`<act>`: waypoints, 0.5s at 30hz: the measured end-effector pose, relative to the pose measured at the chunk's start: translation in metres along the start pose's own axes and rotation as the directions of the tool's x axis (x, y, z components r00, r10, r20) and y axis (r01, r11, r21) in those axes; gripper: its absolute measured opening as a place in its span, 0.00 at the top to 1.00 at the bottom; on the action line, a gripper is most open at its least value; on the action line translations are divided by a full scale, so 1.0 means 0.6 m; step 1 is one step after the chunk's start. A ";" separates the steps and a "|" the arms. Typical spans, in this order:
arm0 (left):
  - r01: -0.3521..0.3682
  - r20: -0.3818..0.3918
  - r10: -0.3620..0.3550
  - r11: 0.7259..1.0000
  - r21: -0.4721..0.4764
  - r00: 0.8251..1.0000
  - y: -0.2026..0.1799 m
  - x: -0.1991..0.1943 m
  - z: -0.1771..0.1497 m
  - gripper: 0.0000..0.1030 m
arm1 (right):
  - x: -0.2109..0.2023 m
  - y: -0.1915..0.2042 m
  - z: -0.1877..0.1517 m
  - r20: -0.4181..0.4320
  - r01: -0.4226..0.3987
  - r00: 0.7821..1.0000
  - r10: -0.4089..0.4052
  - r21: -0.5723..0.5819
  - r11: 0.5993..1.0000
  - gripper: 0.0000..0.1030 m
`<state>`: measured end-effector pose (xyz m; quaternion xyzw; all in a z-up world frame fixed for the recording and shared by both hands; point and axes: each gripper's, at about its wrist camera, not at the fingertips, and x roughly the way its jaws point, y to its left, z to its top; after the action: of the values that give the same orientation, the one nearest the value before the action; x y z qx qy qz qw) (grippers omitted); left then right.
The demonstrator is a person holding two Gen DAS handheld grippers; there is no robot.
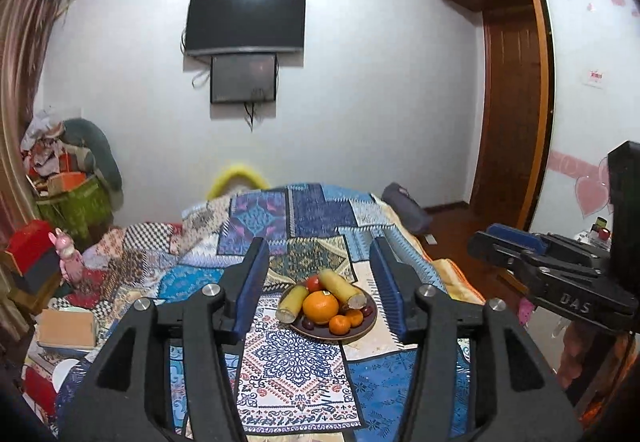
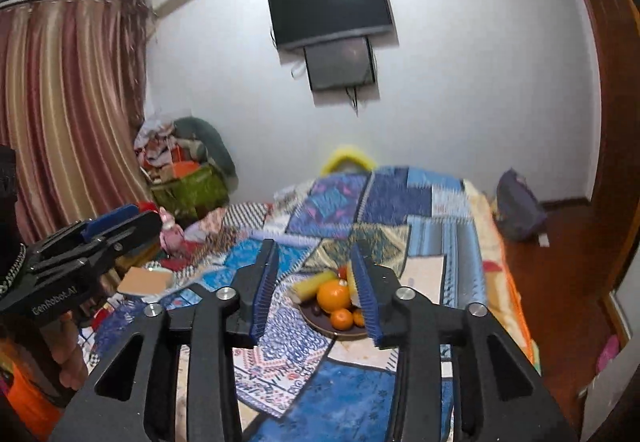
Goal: Organize fruits
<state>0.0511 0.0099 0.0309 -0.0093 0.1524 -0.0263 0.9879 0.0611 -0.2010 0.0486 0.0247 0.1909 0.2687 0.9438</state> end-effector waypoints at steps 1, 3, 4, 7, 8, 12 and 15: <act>-0.003 0.014 0.003 1.000 0.002 1.000 -0.002 -0.013 0.000 0.44 | -0.010 0.007 0.000 0.017 0.004 1.000 -0.004 -0.008 1.000 0.58; -0.005 0.032 0.005 1.000 0.001 0.999 -0.005 -0.032 -0.001 0.39 | -0.027 0.018 -0.002 0.043 0.018 0.999 -0.017 -0.021 1.000 0.50; -0.006 0.041 0.006 1.000 -0.004 0.999 -0.005 -0.040 -0.002 0.33 | -0.028 0.020 -0.002 0.053 0.027 0.998 -0.025 -0.025 0.999 0.48; -0.016 0.060 0.017 1.000 -0.025 0.998 -0.003 -0.058 -0.004 0.24 | -0.041 0.027 -0.006 0.082 0.054 0.995 -0.051 -0.028 0.998 0.36; -0.020 0.064 0.022 0.999 -0.028 0.998 -0.002 -0.061 -0.005 0.21 | -0.043 0.029 -0.008 0.091 0.063 0.994 -0.060 -0.030 0.998 0.32; -0.034 0.077 0.036 0.999 -0.028 0.996 0.001 -0.069 -0.010 0.17 | -0.049 0.032 -0.014 0.113 0.119 0.987 -0.114 -0.039 0.992 0.19; -0.033 0.076 0.034 0.999 -0.025 0.997 0.001 -0.073 -0.014 0.13 | -0.054 0.033 -0.018 0.114 0.131 0.985 -0.126 -0.036 0.991 0.16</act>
<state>0.0069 0.0129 0.0359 -0.0194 0.1150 -0.0075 0.9931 0.0217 -0.2013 0.0528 0.0069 0.1335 0.2093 0.9687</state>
